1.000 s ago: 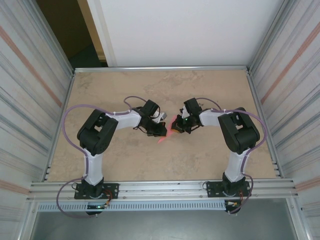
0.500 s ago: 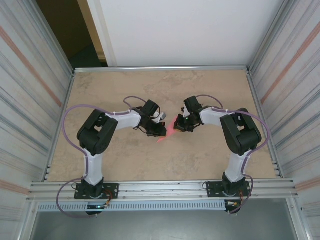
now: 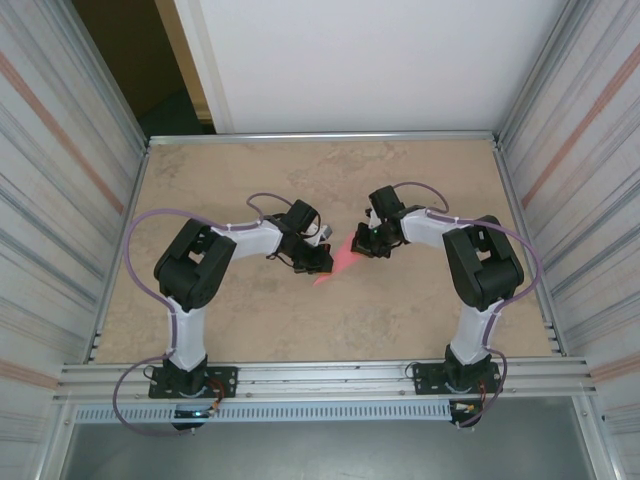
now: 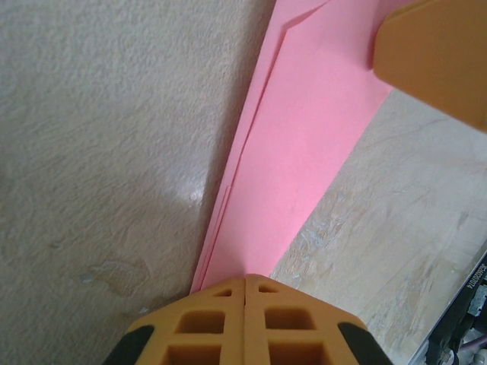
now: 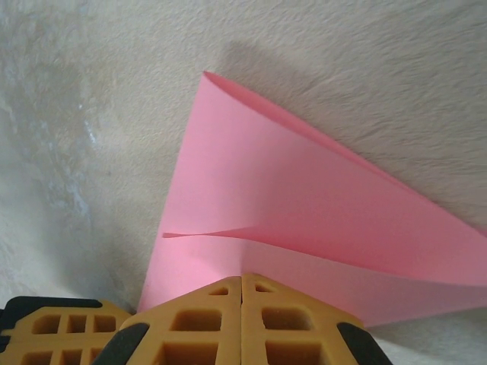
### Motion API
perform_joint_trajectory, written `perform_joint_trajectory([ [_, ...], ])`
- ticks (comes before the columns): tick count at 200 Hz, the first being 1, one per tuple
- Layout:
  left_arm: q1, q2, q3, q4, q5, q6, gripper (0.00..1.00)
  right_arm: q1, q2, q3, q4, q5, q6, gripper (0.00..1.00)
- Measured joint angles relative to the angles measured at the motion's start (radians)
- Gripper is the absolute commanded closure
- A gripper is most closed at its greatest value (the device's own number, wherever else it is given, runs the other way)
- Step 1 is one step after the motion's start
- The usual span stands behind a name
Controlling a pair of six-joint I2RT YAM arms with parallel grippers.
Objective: Fold a paper plane with a square sheet of paper (pick it up from the middle)
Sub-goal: Fold the wing for the fifth time at the center of the table.
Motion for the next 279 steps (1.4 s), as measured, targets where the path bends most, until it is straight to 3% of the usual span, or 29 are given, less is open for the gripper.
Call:
perform_joint_trajectory([
  [161, -0.013, -0.009, 0.042, 0.005, 0.001, -0.006, 0.97, -0.068, 0.012, -0.066, 0.087, -0.101, -0.023, 0.96],
  [200, -0.032, 0.043, 0.112, 0.051, 0.001, -0.033, 0.98, -0.074, 0.013, -0.077, 0.109, -0.123, -0.023, 0.96],
  [279, -0.037, 0.084, 0.098, 0.066, -0.007, -0.064, 1.0, -0.094, 0.014, -0.09, 0.131, -0.154, -0.04, 0.96],
])
